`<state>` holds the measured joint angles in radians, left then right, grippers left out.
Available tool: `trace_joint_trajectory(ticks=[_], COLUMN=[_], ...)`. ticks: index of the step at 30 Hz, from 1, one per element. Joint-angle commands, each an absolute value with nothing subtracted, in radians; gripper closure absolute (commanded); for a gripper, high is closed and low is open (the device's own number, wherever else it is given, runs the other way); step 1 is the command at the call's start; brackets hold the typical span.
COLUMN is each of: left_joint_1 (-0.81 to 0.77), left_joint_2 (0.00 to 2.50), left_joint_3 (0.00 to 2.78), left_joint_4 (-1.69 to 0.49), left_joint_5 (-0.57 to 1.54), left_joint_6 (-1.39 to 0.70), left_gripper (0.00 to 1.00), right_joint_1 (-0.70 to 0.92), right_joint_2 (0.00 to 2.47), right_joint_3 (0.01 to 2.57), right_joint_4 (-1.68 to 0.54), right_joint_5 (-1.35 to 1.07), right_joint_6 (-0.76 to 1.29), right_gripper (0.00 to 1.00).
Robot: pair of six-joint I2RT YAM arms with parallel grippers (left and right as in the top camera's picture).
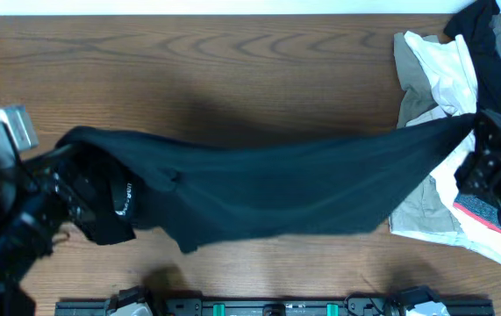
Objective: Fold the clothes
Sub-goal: 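Lift the polo with both grippers and stretch it apart, then lay the polo flat on the table and release the left gripper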
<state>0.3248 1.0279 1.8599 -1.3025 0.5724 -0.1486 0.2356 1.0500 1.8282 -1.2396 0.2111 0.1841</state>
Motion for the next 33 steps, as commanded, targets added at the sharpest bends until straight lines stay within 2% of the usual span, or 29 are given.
trace_joint_trajectory(ticks=[1, 6, 10, 14, 18, 21, 25, 29, 33], left_joint_1=[0.323, 0.302, 0.256, 0.217, 0.217, 0.233, 0.222, 0.175, 0.120], left_joint_2=[1.144, 1.340, 1.508, 1.635, 1.684, 1.678, 1.664, 1.682, 1.728], left_joint_3=[1.863, 1.863, 1.863, 1.905, 2.061, 2.165, 2.209, 2.168, 2.055], left_joint_4=[-1.292, -1.233, -1.025, -0.774, -0.728, -0.772, -0.968, -1.217, -1.358], left_joint_5=[0.569, 0.569, 0.570, 0.664, 0.662, 0.662, 0.662, 0.662, 0.659], left_joint_6=[-0.128, -0.127, -0.140, -0.163, -0.156, -0.136, -0.041, 0.102, 0.184], left_gripper=[0.94, 0.94, 0.94, 0.94, 0.94, 0.94, 0.94, 0.94, 0.94], right_joint_1=[0.220, 0.205, 0.155, 0.081, 0.037, 0.024, 0.025, 0.025, 0.025], right_joint_2=[1.161, 1.365, 1.540, 1.647, 1.669, 1.666, 1.669, 1.706, 1.762], right_joint_3=[1.831, 1.831, 1.834, 1.895, 2.040, 2.127, 2.150, 2.136, 2.094], right_joint_4=[-1.239, -1.198, -1.062, -0.915, -0.899, -0.930, -1.063, -1.273, -1.422], right_joint_5=[0.244, 0.243, 0.243, 0.200, 0.202, 0.202, 0.202, 0.202, 0.202], right_joint_6=[0.142, 0.133, 0.133, 0.149, 0.178, 0.145, 0.106, 0.107, 0.107], right_gripper=[0.99, 0.99, 0.99, 0.99, 0.99, 0.99, 0.99, 0.99, 0.99])
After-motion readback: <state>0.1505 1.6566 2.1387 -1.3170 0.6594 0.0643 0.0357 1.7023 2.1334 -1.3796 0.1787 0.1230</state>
